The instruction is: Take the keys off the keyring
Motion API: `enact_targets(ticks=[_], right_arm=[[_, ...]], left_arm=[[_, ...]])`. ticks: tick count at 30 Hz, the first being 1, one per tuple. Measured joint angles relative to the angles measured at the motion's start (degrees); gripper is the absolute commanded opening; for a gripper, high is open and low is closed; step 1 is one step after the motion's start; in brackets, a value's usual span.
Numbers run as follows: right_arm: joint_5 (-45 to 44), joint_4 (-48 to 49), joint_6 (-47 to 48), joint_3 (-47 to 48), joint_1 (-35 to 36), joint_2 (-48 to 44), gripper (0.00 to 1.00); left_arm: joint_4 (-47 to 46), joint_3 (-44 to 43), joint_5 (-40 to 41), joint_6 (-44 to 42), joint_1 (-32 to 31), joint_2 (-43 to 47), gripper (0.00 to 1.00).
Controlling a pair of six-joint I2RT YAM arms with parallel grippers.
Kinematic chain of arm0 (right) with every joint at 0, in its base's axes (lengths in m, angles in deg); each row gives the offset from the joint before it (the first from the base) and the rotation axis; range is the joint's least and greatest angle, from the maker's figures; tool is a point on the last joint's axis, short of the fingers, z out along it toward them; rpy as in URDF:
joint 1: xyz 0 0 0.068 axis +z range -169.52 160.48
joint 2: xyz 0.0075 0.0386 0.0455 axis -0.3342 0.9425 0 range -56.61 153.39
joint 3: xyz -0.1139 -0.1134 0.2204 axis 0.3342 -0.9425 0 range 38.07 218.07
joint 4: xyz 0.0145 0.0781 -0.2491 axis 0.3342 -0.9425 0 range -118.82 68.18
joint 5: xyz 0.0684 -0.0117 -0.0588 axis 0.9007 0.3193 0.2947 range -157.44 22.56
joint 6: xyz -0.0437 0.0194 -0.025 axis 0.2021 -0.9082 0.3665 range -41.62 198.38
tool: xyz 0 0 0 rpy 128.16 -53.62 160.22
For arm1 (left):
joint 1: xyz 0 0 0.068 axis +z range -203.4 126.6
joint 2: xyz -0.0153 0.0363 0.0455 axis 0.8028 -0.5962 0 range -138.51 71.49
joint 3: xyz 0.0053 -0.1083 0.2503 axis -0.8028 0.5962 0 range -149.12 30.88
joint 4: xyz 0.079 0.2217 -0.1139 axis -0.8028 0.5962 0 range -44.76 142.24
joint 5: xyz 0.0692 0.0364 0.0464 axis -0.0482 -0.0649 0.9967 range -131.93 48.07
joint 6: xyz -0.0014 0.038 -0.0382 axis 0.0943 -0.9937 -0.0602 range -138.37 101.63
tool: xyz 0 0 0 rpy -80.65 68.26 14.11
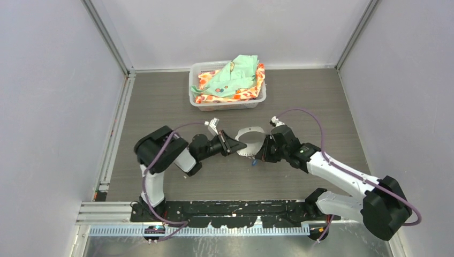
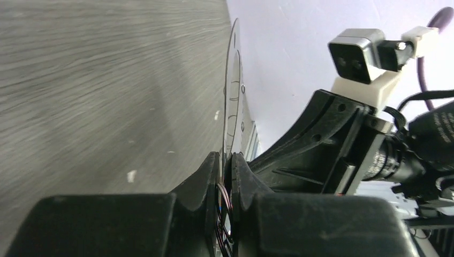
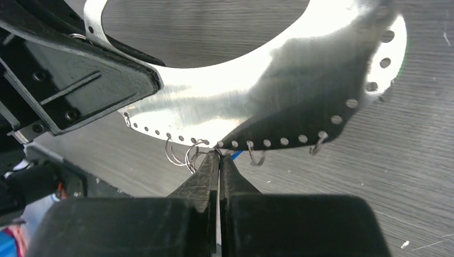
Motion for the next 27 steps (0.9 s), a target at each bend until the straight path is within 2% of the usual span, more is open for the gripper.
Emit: enact_targets(ticks=[3, 6, 8, 10, 12, 14, 19, 20, 23, 27], right_arm=[[-1.1, 3.2, -2.1, -1.6, 0.0, 2.6, 0.0], [0.1, 9.3, -3.7, -1.7, 0.5, 4.1, 0.0], [0.6, 12.1, -4.3, -1.7, 0.6, 4.7, 0.0], [0.7, 13.7, -4.9, -1.7, 0.5, 5.7, 0.0], [0.7, 14.3, -5.4, -1.7, 0.5, 6.7, 0.0], [0.5, 13.6, -5.4, -1.7, 0.4, 7.1, 0.0], [-0.3, 11.5, -5.0, -1.7, 0.3, 7.0, 0.0], [-0.5, 11.2, -5.1, -1.7, 0.3, 7.1, 0.03], [-1.6, 10.2, -5.3, -1.6, 0.3, 7.5, 0.26], [-3.0, 9.2, -6.8, -1.2, 0.3, 10.0, 0.33]], left_arm=[[-4.7, -0.3, 1.3, 0.9, 0.2, -8.5, 0.01], [-5.4, -0.3, 2.4, 1.8, 1.3, -14.5, 0.15], [-4.8, -0.4, 3.1, 1.0, 1.9, -13.8, 0.26], [-1.4, -0.5, 4.1, -0.8, 2.0, -12.0, 0.3], [4.3, -0.7, 5.2, -4.2, 2.1, -8.5, 0.35], [10.1, -1.0, 6.0, -7.2, 2.1, -5.1, 0.47], [23.5, -3.7, 7.5, -14.4, 2.1, 1.8, 0.61], [25.7, -4.1, 7.7, -15.4, 2.1, 3.0, 0.62], [33.7, -4.9, 9.0, -19.4, 1.8, 7.1, 0.63], [45.2, -5.0, 11.3, -24.5, 1.4, 13.3, 0.62]])
